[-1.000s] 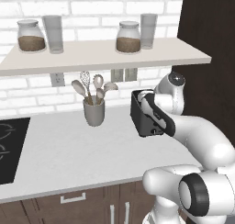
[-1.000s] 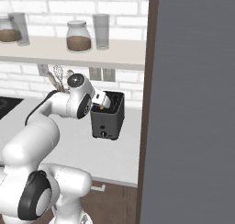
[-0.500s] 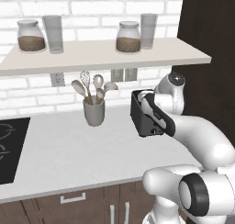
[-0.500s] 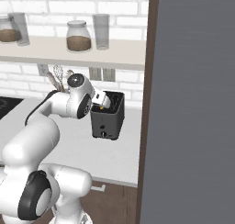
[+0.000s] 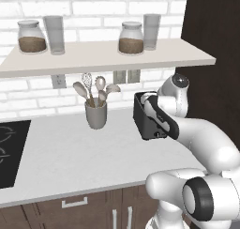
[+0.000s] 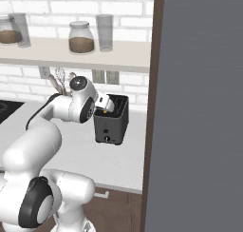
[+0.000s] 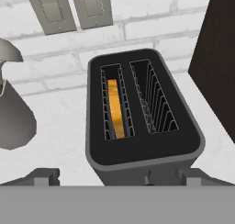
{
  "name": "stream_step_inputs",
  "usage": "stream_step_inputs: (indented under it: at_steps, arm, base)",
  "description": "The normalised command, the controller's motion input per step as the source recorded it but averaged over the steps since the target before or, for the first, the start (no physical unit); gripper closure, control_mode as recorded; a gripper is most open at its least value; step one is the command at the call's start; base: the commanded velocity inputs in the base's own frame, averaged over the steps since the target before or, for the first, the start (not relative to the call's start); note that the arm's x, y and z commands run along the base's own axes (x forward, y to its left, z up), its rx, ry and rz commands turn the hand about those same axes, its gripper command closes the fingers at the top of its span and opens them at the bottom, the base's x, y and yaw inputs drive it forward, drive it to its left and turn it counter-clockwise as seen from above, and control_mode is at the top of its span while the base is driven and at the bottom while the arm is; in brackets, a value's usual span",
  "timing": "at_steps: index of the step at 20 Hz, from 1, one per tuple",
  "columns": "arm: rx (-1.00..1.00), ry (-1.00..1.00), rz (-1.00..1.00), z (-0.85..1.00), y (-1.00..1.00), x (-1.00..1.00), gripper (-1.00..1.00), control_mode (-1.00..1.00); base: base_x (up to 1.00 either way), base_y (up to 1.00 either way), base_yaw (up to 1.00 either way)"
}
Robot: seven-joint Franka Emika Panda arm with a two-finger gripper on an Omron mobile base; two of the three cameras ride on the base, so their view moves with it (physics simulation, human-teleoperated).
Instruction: Start the toaster. Once the lever pops up, take the bread to the plate on the dining counter.
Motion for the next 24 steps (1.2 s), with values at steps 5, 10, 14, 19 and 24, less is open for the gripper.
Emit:
stream_step_inputs:
  at_steps: [5,10,14,19,24]
  arm:
    - [0.00,0.00,0.00,0.00,0.00,0.00,-1.00,-1.00]
    - [0.00,0.00,0.00,0.00,0.00,0.00,-1.00,-1.00]
    - [0.00,0.00,0.00,0.00,0.00,0.00,-1.00,-1.00]
    - [0.00,0.00,0.00,0.00,0.00,0.00,-1.00,-1.00]
    - [0.00,0.00,0.00,0.00,0.00,0.00,-1.00,-1.00]
  base:
    - [0.00,0.00,0.00]
    - [0.00,0.00,0.00]
    - [0.00,0.00,0.00]
    - [0.00,0.00,0.00]
    - [0.00,0.00,0.00]
